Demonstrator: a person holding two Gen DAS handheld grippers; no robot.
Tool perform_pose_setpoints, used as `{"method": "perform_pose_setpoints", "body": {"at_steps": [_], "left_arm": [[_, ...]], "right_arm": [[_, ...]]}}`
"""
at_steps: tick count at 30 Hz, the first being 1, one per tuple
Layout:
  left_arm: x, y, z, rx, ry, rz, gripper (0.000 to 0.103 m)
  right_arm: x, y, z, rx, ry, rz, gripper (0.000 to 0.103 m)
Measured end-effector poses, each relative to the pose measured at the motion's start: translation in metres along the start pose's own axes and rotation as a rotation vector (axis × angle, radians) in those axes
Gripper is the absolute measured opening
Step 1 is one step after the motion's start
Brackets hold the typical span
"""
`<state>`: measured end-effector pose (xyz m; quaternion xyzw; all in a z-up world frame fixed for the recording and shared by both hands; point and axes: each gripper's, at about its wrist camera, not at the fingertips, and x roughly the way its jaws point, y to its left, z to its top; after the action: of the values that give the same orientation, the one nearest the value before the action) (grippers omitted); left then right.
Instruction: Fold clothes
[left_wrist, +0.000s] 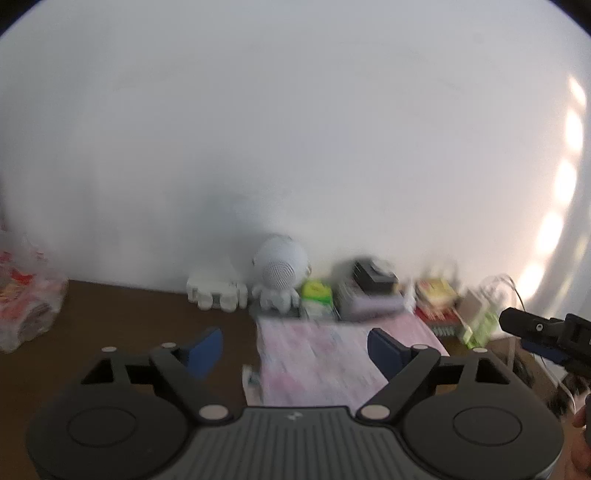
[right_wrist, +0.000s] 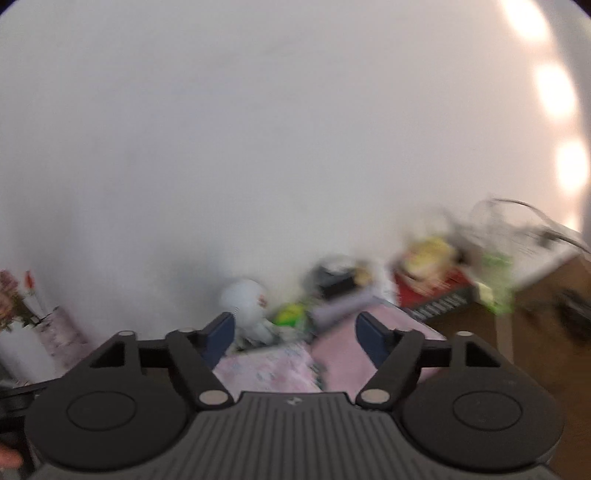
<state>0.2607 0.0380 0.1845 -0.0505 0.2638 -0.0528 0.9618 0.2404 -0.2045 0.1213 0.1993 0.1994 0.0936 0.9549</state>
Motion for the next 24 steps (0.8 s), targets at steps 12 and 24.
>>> {"method": "perform_pose_setpoints", "body": {"at_steps": [12, 24], "left_arm": [[-0.127, -0.054, -0.209, 0.051, 0.110, 0.053, 0.090], [-0.147, -0.062, -0.273, 0.071, 0.167, 0.101, 0.096]], "right_arm": [[-0.140, -0.009, -0.133, -0.187, 0.213, -0.157, 0.103], [-0.175, -0.004, -0.215, -0.365, 0.302, -0.177, 0.103]]}}
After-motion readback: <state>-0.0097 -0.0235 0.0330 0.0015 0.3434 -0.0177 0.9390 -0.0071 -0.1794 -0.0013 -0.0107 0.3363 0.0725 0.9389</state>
